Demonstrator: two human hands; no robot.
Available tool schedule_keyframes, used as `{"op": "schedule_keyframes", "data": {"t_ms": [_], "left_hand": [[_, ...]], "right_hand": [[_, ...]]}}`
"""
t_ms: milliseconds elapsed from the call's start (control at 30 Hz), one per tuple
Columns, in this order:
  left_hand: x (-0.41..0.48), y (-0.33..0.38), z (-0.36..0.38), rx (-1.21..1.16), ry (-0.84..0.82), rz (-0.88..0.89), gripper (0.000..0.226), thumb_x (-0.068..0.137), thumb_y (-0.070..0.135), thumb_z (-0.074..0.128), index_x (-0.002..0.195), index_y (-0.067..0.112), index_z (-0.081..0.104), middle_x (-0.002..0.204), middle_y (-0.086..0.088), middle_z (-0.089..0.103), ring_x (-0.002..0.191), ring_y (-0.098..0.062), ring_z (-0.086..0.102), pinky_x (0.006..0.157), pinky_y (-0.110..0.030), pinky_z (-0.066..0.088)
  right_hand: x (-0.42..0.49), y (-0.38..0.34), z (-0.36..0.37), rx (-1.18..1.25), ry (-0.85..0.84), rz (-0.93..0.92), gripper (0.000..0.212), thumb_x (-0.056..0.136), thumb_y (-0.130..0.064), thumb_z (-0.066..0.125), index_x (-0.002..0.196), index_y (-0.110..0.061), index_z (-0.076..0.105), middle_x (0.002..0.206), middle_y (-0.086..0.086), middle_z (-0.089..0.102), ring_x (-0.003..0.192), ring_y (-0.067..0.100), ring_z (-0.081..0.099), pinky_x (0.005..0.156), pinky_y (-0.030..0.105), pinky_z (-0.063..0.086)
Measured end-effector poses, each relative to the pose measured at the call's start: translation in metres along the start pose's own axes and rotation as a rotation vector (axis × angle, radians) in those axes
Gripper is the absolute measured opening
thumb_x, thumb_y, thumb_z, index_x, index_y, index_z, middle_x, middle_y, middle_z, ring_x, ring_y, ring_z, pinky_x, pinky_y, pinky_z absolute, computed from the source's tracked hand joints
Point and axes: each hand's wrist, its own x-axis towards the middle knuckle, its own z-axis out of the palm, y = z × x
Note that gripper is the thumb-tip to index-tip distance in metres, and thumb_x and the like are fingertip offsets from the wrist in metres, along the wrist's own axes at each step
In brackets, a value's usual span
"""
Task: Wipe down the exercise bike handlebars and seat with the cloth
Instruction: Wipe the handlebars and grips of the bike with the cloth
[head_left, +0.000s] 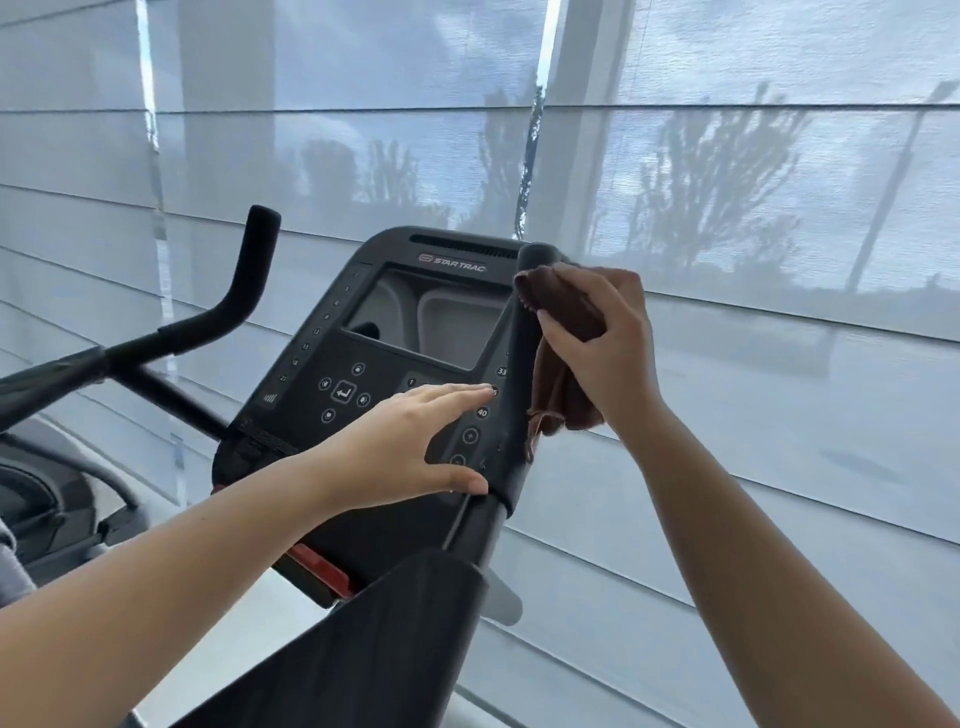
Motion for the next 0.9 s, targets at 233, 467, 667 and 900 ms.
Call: {"op": "schedule_keyframes", "data": {"t_ms": [233,467,667,900], "left_hand": [[0.006,-0.009,0.006,-0.141,-0.043,0.016,0.082,0.063,0.062,0.058,0.136,0.038,0.029,0.131,0.030,0.029,0.125,0.016,0.018,0.100,-0.005,0.016],[0.004,-0.010,0.009,-0.204,-0.023,-0.058,0.070,0.060,0.060,0.061,0.122,0.054,0.029,0.132,0.024,0.039,0.124,0.011,0.029,0.100,-0.007,0.022],[0.001,-0.013,0.014,-0.196,0.027,-0.025,0.067,0.061,0.060,0.059,0.120,0.057,0.027,0.128,0.026,0.034,0.114,0.031,0.017,0.093,0.005,0.015],[0.002,-0.014,0.014,-0.149,0.035,0.000,0.078,0.053,0.085,0.044,0.123,0.054,0.026,0.124,0.036,0.028,0.114,0.031,0.014,0.093,0.005,0.013]], "right_hand": [[-0.100,0.015,-0.015,0.122,-0.237,0.050,0.040,0.070,-0.016,0.070,0.107,-0.030,0.066,0.105,0.000,0.057,0.102,-0.001,0.056,0.091,0.008,0.039],[-0.001,0.003,-0.009,0.063,0.088,-0.062,0.039,0.075,-0.007,0.070,0.113,-0.012,0.065,0.112,0.010,0.051,0.103,-0.012,0.049,0.097,0.013,0.039],[-0.037,0.013,0.006,0.124,-0.025,0.043,0.048,0.074,-0.006,0.072,0.118,-0.023,0.060,0.109,0.011,0.053,0.105,0.004,0.053,0.100,0.018,0.040],[-0.098,0.014,-0.019,0.128,-0.204,0.091,0.041,0.071,-0.021,0.069,0.109,-0.035,0.066,0.102,-0.004,0.060,0.099,-0.002,0.056,0.087,0.007,0.040]]}}
